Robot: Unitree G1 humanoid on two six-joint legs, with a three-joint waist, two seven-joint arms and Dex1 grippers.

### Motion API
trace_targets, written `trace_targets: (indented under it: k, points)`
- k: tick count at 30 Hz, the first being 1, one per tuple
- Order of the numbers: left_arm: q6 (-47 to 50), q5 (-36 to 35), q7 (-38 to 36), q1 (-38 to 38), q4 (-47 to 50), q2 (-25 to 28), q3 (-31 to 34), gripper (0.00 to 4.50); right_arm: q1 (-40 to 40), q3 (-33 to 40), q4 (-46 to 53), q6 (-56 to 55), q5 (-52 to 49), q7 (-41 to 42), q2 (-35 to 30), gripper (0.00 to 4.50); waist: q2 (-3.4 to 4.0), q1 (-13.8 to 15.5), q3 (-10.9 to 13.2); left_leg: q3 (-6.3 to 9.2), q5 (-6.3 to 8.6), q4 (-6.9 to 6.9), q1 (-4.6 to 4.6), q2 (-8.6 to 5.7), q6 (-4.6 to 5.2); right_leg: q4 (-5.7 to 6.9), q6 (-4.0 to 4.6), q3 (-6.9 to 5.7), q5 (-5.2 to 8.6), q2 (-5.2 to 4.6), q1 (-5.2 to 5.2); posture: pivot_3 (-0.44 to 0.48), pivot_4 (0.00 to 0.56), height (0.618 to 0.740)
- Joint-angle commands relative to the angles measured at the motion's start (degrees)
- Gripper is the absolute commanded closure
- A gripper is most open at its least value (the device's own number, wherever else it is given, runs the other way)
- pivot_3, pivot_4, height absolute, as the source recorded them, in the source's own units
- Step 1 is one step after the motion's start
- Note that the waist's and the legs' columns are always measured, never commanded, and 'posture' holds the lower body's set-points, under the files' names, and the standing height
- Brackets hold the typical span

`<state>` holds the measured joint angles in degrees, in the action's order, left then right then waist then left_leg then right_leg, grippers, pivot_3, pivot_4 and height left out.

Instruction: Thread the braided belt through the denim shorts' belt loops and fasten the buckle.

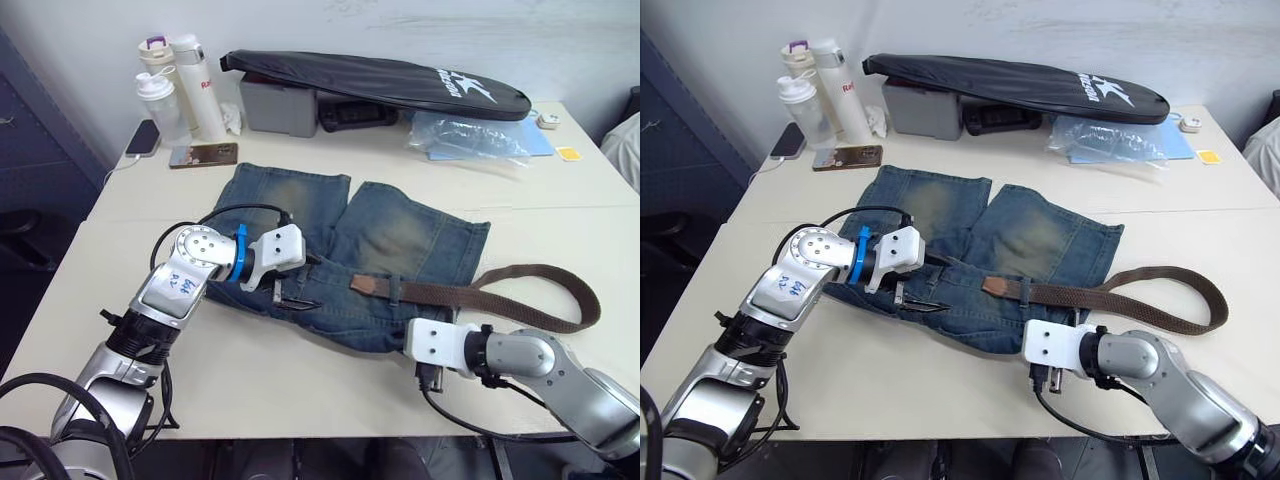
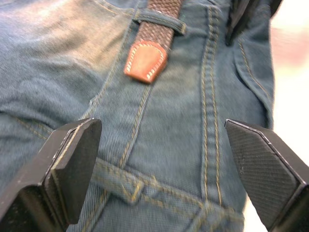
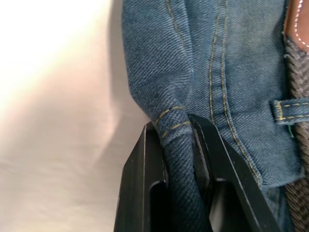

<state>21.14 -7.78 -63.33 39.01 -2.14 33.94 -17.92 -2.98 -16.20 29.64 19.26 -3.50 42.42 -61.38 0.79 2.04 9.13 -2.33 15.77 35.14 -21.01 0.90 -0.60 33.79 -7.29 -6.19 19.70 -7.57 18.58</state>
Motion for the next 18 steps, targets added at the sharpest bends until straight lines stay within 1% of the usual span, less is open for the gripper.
trace_targets:
  k: [1,4,6,9,14,16,17,18]
  points:
    - [-0.21,-0.11,0.24,-0.25,2.28,-0.20,0.88,0.00,4.08,9.58,-6.77,-7.50,2.02,2.35,-5.31,4.42,0.04,0.61,-0.02,-0.04,0.01,-0.01,-0.04,-0.08,0.02,0.00,-0.06,-0.01,-0.03,0.02,-0.02,0.000,0.150,0.740]
    - [-0.31,-0.18,0.03,-0.24,2.25,-0.67,0.52,0.00,6.88,14.08,-11.89,-15.81,2.47,4.74,-7.65,4.42,0.00,1.05,0.00,-0.06,0.00,-0.02,-0.08,-0.09,0.03,0.00,-0.09,-0.04,-0.07,0.05,-0.04,0.000,0.150,0.740]
    - [-0.42,-0.14,-0.19,-0.16,2.14,-0.95,0.27,0.00,7.86,15.94,-14.76,-19.44,2.66,5.69,-7.67,4.42,-0.01,1.03,0.01,-0.06,0.00,-0.04,-0.08,-0.09,0.02,0.00,-0.09,-0.06,-0.07,0.05,-0.03,0.000,0.150,0.740]
    - [-0.75,0.07,-0.56,0.50,1.46,-1.87,-0.25,0.00,7.86,16.71,-20.80,-26.27,3.02,8.00,-7.58,4.42,-0.01,0.93,0.01,-0.09,0.00,-0.04,-0.06,-0.08,0.02,0.00,-0.09,-0.06,-0.07,0.08,-0.04,0.000,0.150,0.740]
    - [-1.00,0.46,-0.74,1.27,0.68,-2.79,-0.51,0.00,6.08,16.92,-23.86,-30.23,1.62,10.58,-6.10,4.42,-0.01,0.82,0.01,-0.11,-0.01,0.00,-0.05,-0.07,0.03,0.02,-0.09,-0.05,-0.07,0.08,-0.05,0.000,0.150,0.740]
    - [-0.96,0.49,-0.74,1.21,0.75,-3.04,-0.62,0.00,5.27,17.31,-24.16,-30.51,1.20,11.77,-6.17,3.39,0.01,0.82,0.00,-0.11,-0.01,0.00,-0.05,-0.07,0.03,0.02,-0.09,-0.05,-0.07,0.09,-0.05,0.000,0.150,0.740]
    - [-0.91,0.50,-0.73,1.14,0.85,-3.13,-0.65,0.00,4.98,17.70,-24.11,-30.36,0.87,12.25,-6.23,3.14,0.01,0.82,0.01,-0.11,-0.01,0.00,-0.04,-0.07,0.03,0.03,-0.09,-0.05,-0.07,0.09,-0.05,0.000,0.150,0.740]
    - [-0.79,0.44,-0.75,1.00,1.02,-3.21,-0.64,0.00,4.42,18.75,-23.72,-30.19,0.06,12.71,-6.45,2.76,0.01,0.82,0.01,-0.10,-0.01,-0.01,-0.05,-0.07,0.03,0.03,-0.09,-0.05,-0.07,0.09,-0.05,0.000,0.150,0.740]
